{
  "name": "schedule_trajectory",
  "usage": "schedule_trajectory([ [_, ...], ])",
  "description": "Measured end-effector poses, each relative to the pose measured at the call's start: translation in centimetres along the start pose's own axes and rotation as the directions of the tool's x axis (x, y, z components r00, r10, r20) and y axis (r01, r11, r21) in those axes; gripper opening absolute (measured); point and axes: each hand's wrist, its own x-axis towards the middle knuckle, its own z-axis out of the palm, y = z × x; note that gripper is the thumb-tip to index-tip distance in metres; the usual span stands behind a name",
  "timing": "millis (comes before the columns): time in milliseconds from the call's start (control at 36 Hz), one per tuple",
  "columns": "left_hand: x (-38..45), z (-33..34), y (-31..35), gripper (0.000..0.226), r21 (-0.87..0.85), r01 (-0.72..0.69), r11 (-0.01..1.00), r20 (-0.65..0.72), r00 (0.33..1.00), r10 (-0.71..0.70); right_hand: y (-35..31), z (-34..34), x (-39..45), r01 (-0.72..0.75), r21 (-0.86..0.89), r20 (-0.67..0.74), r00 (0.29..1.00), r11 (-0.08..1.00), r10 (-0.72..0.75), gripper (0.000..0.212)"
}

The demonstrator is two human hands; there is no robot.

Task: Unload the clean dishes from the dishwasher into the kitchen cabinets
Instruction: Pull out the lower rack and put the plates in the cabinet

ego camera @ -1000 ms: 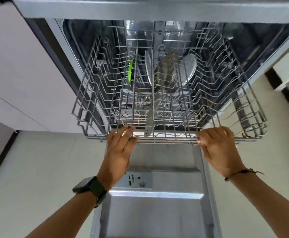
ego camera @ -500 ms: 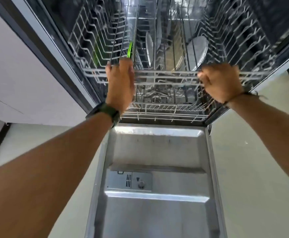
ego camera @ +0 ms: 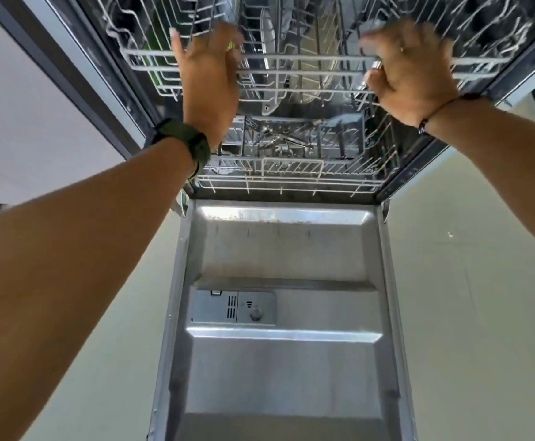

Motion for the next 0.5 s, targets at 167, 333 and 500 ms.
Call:
schedule_trajectory([
  [167, -8.5, 0.0, -1.2, 0.048, -0.052, -0.416, 0.908, 0.209, 0.884, 0.417, -3.7, 2.8, -7.5, 0.225, 0.105, -0.204, 0.958, 0.969, -0.201, 0.039],
  [333, -13.3, 3.5, -6.2, 0.045, 0.024, -0.444, 0.896, 0.615, 0.713, 0.337, -4.1, 9.7, -12.1, 0.191, 0.189, 0.240, 0.942, 0.963, -0.234, 0.040],
  [500, -10.6, 7.9, -8.7, 0.057, 0.163, -0.363, 0.918, 0.693, 0.704, 0.156, -4.6, 14.6, -7.5, -0.095, 0.198, 0.445, 0.896, 0.976, -0.004, 0.063],
])
